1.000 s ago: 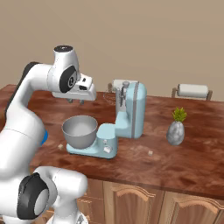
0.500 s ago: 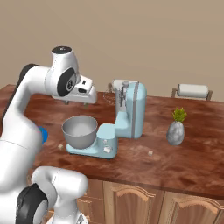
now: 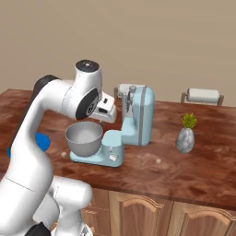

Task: Add butter and sugar cubes to the stand mixer bowl and then turn on the stand mixer to begin making frosting.

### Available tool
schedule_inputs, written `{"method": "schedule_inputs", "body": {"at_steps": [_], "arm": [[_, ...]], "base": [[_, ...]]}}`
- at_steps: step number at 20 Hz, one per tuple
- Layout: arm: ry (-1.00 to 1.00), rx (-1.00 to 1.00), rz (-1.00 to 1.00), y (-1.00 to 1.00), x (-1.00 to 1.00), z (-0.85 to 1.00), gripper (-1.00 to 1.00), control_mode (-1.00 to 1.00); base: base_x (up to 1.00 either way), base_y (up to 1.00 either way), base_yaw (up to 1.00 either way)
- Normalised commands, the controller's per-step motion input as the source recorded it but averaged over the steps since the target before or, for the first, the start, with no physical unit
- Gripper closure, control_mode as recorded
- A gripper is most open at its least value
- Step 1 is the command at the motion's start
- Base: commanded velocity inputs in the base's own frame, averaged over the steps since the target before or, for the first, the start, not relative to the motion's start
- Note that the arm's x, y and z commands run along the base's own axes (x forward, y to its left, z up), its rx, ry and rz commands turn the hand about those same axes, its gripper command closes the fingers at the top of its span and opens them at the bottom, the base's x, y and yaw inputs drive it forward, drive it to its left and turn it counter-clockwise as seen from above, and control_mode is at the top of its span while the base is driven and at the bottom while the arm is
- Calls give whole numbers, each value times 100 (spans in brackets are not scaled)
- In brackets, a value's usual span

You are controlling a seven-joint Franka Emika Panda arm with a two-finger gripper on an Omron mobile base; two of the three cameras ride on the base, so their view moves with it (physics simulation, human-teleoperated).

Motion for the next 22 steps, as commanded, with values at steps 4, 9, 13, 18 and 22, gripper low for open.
{"method": "schedule_inputs", "body": {"at_steps": [4,9,13,18,22], "arm": [[-1,19,0,-72,-34,0,-100,-100],[-8,20,3,-70,-28,0,-100,-100],[-13,18,7,-64,-16,0,-100,-100],[-17,18,14,-53,-2,0,-100,-100],[-19,18,22,-53,0,-1,-100,-100]], "base": [[0,0,0],[0,0,0],[0,0,0],[0,0,0],[0,0,0]]}}
